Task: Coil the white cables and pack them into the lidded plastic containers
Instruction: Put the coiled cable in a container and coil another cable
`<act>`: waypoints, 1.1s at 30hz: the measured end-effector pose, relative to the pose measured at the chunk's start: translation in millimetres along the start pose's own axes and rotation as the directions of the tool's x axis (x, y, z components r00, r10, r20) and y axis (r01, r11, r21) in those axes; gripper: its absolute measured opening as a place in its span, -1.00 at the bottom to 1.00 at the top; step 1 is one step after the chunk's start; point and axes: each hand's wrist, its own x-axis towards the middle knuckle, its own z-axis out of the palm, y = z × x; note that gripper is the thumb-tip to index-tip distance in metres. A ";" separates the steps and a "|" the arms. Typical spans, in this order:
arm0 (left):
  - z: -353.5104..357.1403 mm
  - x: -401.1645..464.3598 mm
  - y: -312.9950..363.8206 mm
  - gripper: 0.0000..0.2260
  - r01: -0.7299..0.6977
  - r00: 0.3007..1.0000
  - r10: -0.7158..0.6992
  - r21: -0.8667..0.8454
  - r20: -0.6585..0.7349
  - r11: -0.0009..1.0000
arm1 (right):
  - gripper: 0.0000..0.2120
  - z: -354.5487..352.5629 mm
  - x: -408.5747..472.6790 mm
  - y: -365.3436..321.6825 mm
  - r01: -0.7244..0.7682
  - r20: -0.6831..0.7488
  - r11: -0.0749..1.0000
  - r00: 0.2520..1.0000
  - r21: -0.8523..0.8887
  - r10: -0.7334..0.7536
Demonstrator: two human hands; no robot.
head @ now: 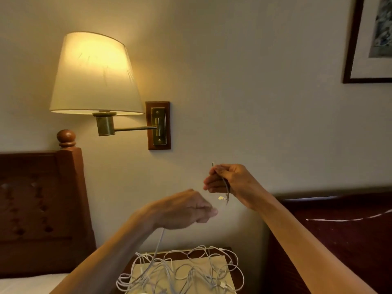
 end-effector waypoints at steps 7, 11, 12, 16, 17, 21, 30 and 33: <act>-35.1 19.4 5.7 -0.66 -0.115 0.880 0.110 0.018 -0.462 0.993 | -0.69 7.5 -10.0 -7.5 0.060 0.053 0.994 0.997 -0.092 -0.056; -45.6 29.6 4.9 -0.65 -0.163 0.753 0.121 -0.005 -0.647 0.987 | -0.64 7.0 -17.3 -1.5 0.077 0.063 0.996 0.995 0.035 -0.080; -46.7 32.6 5.2 -0.65 -0.173 0.728 0.123 -0.007 -0.675 0.985 | -0.64 8.0 -20.1 3.2 0.075 0.082 0.993 0.993 0.091 -0.082; -35.7 39.9 -10.3 -0.68 -0.153 0.686 0.085 -0.030 -0.722 0.988 | -0.76 5.6 -31.1 8.3 0.005 0.192 0.938 0.978 0.346 -0.076; -29.9 40.6 -18.2 -0.69 -0.136 0.688 0.080 -0.021 -0.721 0.990 | -0.79 1.9 -30.9 2.8 -0.019 0.197 0.911 0.978 0.413 -0.069; 5.0 42.5 -57.6 -0.69 -0.106 0.695 -0.026 -0.139 -0.719 0.985 | -0.78 -21.0 -22.5 -32.0 -0.066 0.152 0.787 0.988 0.614 -0.035; 13.5 41.5 -55.9 -0.64 0.146 0.807 -0.200 -0.139 -0.556 0.979 | -0.69 -40.2 -7.5 -68.4 0.048 -0.068 0.937 0.997 0.346 -0.026; -5.2 40.7 -16.9 -0.64 0.128 0.952 -0.072 0.177 -0.297 0.976 | -0.67 -29.3 -5.5 -63.3 0.093 -0.114 0.988 0.990 0.125 -0.078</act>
